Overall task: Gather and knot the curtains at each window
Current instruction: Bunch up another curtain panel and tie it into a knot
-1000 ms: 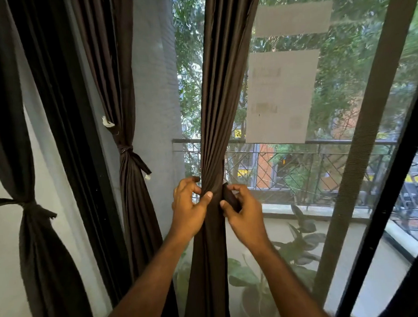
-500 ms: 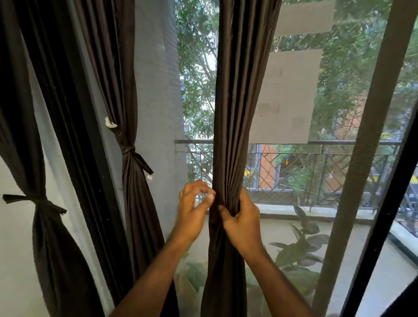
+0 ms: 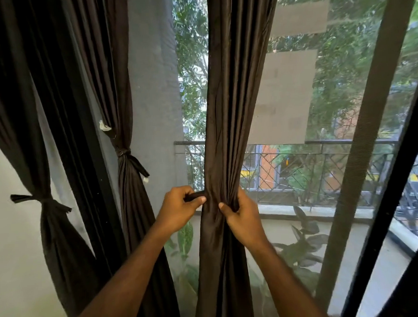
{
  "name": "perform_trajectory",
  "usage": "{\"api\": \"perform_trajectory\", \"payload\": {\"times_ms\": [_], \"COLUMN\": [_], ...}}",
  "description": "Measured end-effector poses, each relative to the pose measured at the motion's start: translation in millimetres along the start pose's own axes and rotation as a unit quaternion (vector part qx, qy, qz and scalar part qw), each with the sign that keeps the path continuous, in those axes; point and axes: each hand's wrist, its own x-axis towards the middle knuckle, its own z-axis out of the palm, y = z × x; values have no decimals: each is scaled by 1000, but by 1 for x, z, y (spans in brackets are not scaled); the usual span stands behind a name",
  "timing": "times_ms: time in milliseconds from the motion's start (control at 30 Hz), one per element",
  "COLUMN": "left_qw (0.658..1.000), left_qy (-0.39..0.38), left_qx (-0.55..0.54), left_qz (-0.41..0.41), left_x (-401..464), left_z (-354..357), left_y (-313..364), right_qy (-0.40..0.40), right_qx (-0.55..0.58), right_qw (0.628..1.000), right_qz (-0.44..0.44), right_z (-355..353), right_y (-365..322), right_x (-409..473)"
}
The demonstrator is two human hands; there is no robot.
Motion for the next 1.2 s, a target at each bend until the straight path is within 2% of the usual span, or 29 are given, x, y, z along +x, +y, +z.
{"api": "perform_trajectory", "payload": {"times_ms": [67,133,200,300,400,467,533,567,633,733,800,867,967,1067,1200], "left_qw": [1000,992,967,965,963,950,940,936,928,931,935,934,933,915,920], "left_qy": [17,-1,-21,23,57,55,42,35,26,9,2,7,2,-32,-64], "left_qx": [-20,-120,-228,-245,-253,-294,-322,-333,-347,-337,-328,-331,-329,-356,-328], "left_qz": [-7,-48,-113,-92,-78,-94,-106,-113,-134,-139,-133,-134,-145,-186,-204], "left_x": [-7,-15,-22,-28,-33,-36,-40,-42,-43,-43,-43,-42,-39,-36,-38], "left_z": [7,18,33,50,54,57,60,62,64,66,68,67,61,52,43], "left_y": [13,32,44,42,37,40,44,46,46,46,49,54,54,49,50], "right_qy": [32,45,33,-10,-34,37,120,147,159,105,68,49,-9,-49,-44], "right_qx": [-136,-255,-305,-223,-137,-19,163,218,201,130,105,177,334,326,306], "right_qw": [989,965,951,974,990,995,962,941,938,951,962,954,907,914,927], "right_qz": [-41,-34,-31,-25,21,88,182,211,235,262,243,235,257,235,214], "right_z": [3,7,13,16,8,4,0,-2,-8,-6,-5,-6,-12,-14,-14], "right_y": [-1,-5,-11,-20,-19,-16,-15,-17,-15,-9,-8,-10,-24,-24,-20], "right_x": [-2,-4,-6,-12,-14,-15,-17,-17,-17,-21,-23,-22,-23,-24,-24]}}
